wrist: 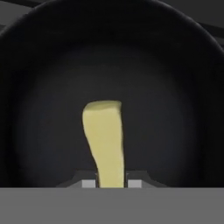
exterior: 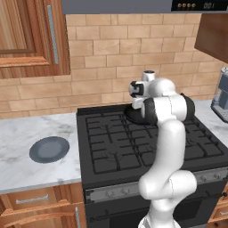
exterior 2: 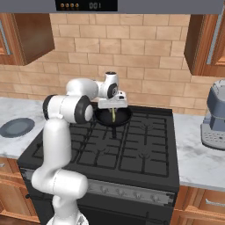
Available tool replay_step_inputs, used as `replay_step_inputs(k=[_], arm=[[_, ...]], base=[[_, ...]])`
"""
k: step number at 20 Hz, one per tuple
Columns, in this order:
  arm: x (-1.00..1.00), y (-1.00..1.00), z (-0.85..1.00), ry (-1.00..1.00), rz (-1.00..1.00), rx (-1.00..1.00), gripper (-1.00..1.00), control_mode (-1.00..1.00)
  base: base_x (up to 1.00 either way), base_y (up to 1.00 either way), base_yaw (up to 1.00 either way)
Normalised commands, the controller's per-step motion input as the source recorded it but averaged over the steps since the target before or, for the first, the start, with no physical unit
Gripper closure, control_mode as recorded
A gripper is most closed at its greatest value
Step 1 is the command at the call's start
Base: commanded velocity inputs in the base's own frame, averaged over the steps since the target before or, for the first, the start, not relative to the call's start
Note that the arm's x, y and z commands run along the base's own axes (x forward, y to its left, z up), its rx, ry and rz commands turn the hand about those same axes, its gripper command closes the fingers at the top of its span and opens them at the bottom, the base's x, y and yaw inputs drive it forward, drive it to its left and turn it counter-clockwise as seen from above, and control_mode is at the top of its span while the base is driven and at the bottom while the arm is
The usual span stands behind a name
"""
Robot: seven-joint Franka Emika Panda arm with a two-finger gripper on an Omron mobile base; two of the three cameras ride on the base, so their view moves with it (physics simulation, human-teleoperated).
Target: Pick up the butter stick and place it in the pan. Then turn on the burner for the pan.
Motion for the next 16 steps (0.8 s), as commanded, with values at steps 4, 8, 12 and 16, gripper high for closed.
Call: replay_step_inputs(k=[4,8,12,16], arm=[[0.26,0.00,-0.23,0.03,0.00,0.01,1.00,-1.00],[0.21,0.00,-0.18,0.02,0.01,0.03,1.00,-1.00],[0.20,0.00,-0.18,0.03,0.01,0.02,1.00,-1.00],[0.19,0.00,-0.26,0.05,0.00,0.01,-1.00,-1.00]], base=[[0.00,0.00,0.00],[0.00,0.00,0.00],[0.00,0.00,0.00],[0.00,0.00,0.00]])
